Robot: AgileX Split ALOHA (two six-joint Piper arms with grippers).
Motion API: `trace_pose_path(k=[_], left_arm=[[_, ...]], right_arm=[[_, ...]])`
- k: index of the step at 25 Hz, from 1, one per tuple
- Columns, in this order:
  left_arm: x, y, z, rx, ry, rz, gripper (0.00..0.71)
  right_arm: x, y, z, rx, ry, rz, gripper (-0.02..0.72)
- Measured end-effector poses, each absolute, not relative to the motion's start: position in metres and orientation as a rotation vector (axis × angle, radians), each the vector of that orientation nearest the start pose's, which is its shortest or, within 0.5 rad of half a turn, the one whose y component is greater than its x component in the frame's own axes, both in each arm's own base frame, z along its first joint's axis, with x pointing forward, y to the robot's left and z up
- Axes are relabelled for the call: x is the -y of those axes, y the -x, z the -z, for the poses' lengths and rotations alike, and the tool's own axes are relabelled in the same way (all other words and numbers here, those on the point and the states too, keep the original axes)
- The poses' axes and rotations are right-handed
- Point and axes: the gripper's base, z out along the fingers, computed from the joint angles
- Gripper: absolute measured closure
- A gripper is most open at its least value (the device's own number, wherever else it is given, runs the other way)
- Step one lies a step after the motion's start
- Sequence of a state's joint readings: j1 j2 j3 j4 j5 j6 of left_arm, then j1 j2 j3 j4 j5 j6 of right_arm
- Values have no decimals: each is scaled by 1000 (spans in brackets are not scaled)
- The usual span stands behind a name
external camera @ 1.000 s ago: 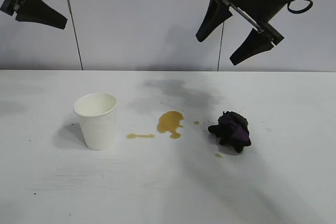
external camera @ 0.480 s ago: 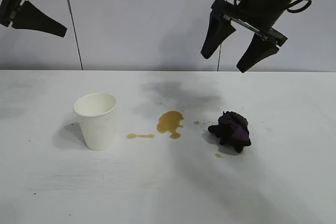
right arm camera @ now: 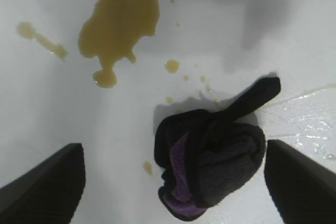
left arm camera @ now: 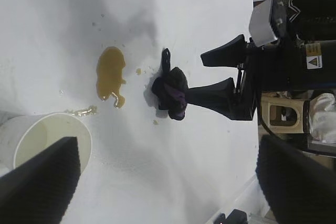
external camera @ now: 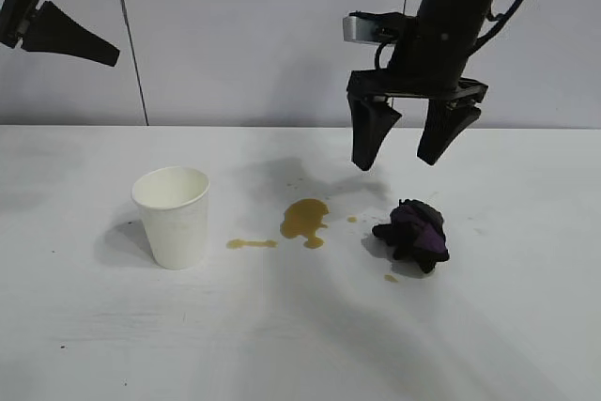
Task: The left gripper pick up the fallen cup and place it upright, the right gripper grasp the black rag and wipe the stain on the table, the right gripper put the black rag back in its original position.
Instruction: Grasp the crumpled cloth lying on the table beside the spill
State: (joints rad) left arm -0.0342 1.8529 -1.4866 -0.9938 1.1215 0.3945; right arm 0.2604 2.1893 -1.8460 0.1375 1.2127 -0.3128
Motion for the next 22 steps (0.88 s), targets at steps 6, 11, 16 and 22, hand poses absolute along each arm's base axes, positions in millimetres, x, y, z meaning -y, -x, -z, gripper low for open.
trace_pose_path(k=[6,11,16,22], left_arm=[[82,-386,-282,-2558,-59,1218,53],[82,-386,-282,-2555,-56,1215,53],[79,-387,-279,-2567,-65,1154,53],[76,-386,-275,-2609,-103,1075,53]], right_arm=[[-121,-429,-185,-2990,772,-105,64],[-116,-418,-166,-3075,746,-80,64],[-116,-418,-166,-3075,735,-78,66],[-118,-420,-166,-3063,694,-104,116]])
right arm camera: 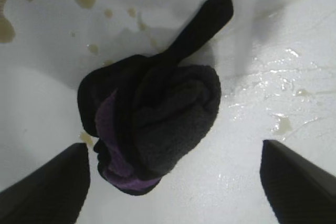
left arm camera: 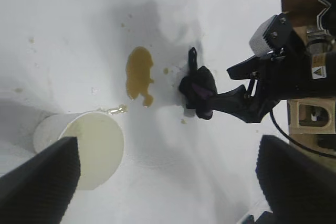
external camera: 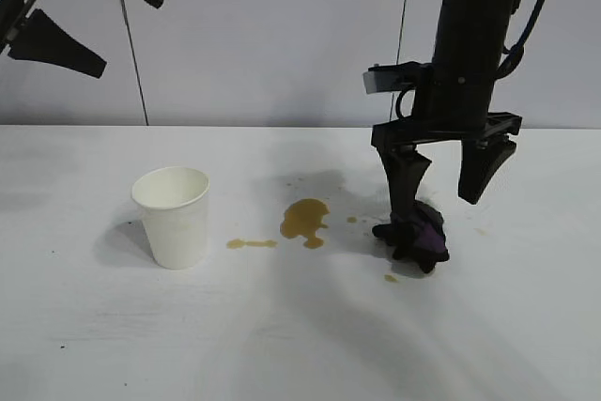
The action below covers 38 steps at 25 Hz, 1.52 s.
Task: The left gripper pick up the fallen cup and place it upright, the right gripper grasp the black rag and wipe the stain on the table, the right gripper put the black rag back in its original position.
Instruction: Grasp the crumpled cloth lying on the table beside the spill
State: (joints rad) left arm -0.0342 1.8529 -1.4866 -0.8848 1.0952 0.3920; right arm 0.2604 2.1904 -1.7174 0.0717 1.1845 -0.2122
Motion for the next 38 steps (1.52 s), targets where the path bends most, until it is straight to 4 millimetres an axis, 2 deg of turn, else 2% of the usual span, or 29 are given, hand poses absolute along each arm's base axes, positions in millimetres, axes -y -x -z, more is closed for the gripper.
trace_pose_path(k=[7,14,23,30,38], left_arm=[[76,-386,-275,-2612,-106,1070,53],[76,-386,-275,-2612,-104,1071,53],[76,-386,-274,-2614,-103,1071,53],[76,-389,-249,-2679,-62,1089,53],[75,-391,-247,-2665,-50,1076,53]], right_arm=[[-122,-421,-165,-3049,661,-163,118],[-123,-420,-153,-3074,649,-193,118],[-125,-421,-153,-3061,636,-208,126],[-126,-422,-153,-3052,628,-219,126],[-126,-424,-153,-3036,621,-221,126]])
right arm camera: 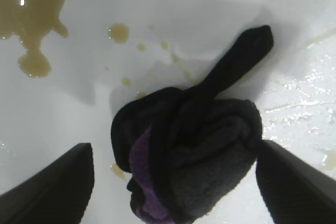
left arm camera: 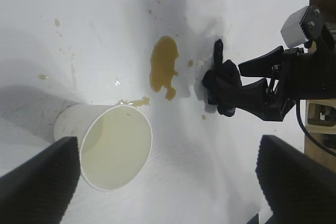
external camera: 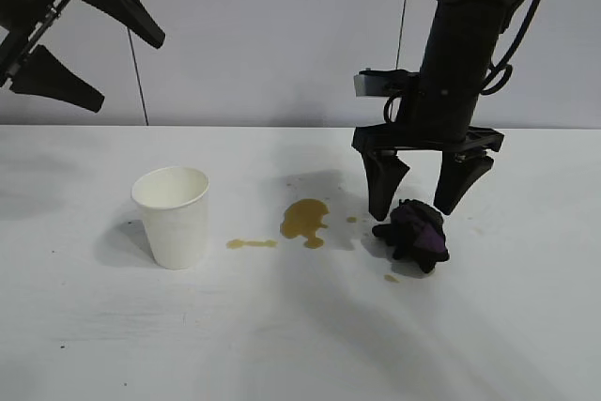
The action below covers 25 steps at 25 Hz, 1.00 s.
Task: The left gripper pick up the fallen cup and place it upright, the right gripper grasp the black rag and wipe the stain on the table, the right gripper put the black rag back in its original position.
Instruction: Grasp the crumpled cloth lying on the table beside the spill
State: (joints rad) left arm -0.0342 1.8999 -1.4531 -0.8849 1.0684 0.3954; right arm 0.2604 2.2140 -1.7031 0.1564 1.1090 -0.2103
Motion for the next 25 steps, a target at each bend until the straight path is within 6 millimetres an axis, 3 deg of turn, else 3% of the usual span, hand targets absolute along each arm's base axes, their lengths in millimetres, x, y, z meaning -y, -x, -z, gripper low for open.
trace_pose_path(k=[13,19,22,25], left_arm=[[76,-391,-248,-2656,-39,1095,53],[76,-391,-248,-2654,-38,1102,53],[76,-391,-248,-2654,-38,1102,53],[76,-391,-248,-2654,-38,1102,53]], right_arm=[[-125,-424,-152,-3038,632,-199,219],[-125,-423,-129,-3108,643,-199,219],[-125,-423,-127,-3117,644,-201,220],[-125,-422,-127,-3120,645,-201,282]])
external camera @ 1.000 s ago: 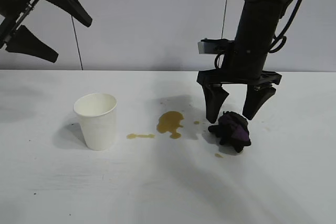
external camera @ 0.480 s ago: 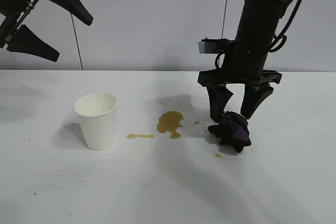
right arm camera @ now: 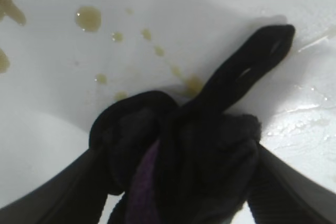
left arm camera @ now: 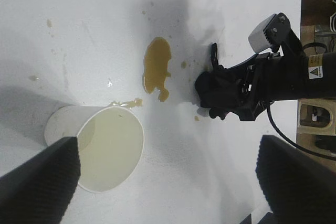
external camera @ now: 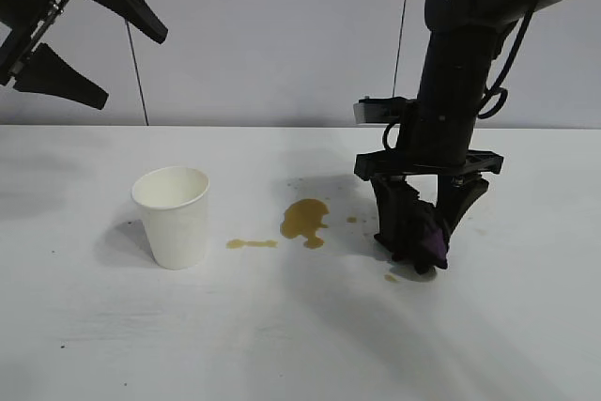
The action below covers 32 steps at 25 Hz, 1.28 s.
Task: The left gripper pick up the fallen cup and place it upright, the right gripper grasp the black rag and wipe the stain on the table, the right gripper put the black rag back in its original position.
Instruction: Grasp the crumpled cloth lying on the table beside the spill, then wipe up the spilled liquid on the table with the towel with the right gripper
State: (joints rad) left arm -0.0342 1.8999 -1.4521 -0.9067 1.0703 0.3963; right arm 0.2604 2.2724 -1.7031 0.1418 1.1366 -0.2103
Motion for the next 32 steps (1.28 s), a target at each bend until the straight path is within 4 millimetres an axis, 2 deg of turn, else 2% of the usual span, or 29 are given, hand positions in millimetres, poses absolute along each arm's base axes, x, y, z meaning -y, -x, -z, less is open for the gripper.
trace_pose_path(k=[5,6,9,12,16,22,26,32], left_arm=[[76,-391,-248,-2654,-38,1102,53],[76,-391,-248,-2654,-38,1102,53],[76,-391,-248,-2654,-38,1102,53],[76,-391,-248,-2654,-38,1104,53],[77,-391,-248,-2656,-40,1108,53],[77,-390,-249,-2661,-44,1113,53],[78,-389,-249,-2660,-43,1136,53],[79,-389,-250,-2657,-40,1160,53]], right_arm=[[-125,-421,-127,-3136,647,-208,580],[-125,-421,-128,-3134,647,-208,590],[-126,-420,-138,-3112,636,-228,590],[-131,-422,-159,-3047,591,-318,590],[-148,-421,-175,-2956,588,-465,590],[-202,-411,-177,-2797,745,-487,590],[-230,-405,-177,-2698,796,-479,590],[-252,-399,-145,-2727,858,-473,590]])
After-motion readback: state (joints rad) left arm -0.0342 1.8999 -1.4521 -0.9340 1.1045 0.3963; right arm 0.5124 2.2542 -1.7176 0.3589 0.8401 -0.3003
